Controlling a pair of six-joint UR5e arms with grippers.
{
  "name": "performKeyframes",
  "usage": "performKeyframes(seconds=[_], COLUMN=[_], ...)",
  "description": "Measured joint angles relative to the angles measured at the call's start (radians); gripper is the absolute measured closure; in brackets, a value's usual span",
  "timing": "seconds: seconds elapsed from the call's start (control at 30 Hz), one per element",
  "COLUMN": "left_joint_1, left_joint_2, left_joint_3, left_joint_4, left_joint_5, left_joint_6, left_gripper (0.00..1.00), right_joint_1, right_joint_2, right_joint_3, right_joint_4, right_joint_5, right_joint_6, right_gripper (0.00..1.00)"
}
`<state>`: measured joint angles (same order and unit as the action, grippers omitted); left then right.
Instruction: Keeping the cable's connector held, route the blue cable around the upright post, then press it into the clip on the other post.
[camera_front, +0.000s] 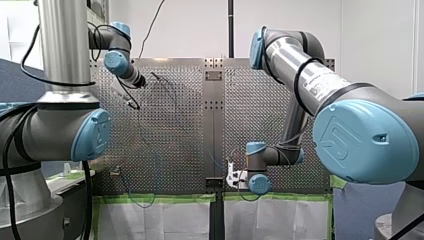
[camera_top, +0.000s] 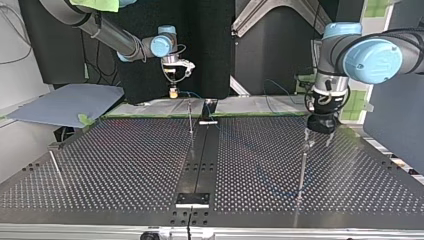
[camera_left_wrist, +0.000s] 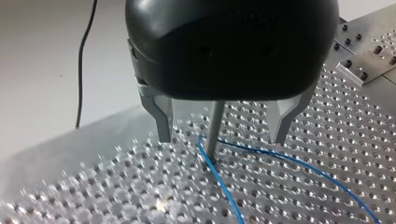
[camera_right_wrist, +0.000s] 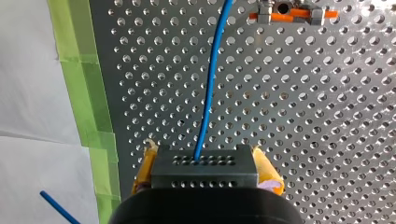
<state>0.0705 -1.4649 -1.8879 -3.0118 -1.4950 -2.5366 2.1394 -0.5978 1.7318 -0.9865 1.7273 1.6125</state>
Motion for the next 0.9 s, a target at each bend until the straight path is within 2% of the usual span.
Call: performKeyframes(seconds=[0.23,0.37,0.53,0.67,0.9], left_joint_1=[-0.001,0.003,0.006,0.007,0.008], left_joint_2=[0.056,0.092,0.134,0.129,0.114], left_joint_3=[0.0,0.003,0.035,0.063,0.128], left_joint_4=[-0.048,-0.061,-0.081,-0.105,-0.169], left_joint_5=[-0.003,0.027,0.072,0.093,0.077], left_joint_6=[0.056,0.092,0.139,0.169,0.234], left_gripper=[0.0,0.0,0.0,0.0,0.0], right_joint_1=[0.0,-0.001,-0.002,-0.002,-0.003], right_joint_2=[0.0,0.0,0.0,0.0,0.0], right_joint_3=[0.0,0.0,0.0,0.0,-0.001], right_joint_4=[0.0,0.0,0.002,0.002,0.003], right_joint_5=[0.0,-0.001,-0.001,-0.001,-0.002], right_joint_6=[0.003,0.004,0.005,0.005,0.004], right_gripper=[1.0,1.0,1.0,1.0,1.0])
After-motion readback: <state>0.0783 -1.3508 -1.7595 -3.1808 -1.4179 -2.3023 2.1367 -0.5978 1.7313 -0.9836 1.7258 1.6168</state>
